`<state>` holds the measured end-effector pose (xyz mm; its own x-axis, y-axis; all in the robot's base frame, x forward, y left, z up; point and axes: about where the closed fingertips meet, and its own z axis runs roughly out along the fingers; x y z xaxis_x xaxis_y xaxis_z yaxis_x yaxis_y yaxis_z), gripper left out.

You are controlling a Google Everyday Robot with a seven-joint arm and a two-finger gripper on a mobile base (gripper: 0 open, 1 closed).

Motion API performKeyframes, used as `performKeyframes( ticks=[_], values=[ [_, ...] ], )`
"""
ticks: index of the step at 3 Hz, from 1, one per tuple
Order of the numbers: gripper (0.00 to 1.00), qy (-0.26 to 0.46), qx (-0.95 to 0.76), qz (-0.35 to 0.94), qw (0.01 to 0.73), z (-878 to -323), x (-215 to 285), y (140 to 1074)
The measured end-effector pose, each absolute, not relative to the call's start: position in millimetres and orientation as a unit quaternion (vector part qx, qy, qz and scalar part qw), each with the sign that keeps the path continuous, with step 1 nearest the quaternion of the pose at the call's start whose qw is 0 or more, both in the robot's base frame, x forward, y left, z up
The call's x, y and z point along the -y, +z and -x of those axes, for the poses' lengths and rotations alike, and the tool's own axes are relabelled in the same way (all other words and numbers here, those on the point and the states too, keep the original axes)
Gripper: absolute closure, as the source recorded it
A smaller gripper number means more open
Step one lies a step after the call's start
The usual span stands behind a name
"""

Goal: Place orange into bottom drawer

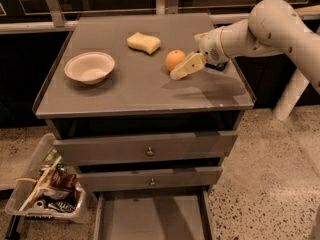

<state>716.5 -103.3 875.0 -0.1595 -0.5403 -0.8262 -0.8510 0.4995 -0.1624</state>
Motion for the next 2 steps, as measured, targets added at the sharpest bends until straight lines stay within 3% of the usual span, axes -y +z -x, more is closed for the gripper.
performKeyframes(
  ticks=[1,2],
  values=[
    [0.00,0.186,-0.746,0.458,0.446,-728.2,96.5,863.8],
    [0.18,0.186,-0.746,0.458,0.446,-728.4,96.3,863.4]
  ],
)
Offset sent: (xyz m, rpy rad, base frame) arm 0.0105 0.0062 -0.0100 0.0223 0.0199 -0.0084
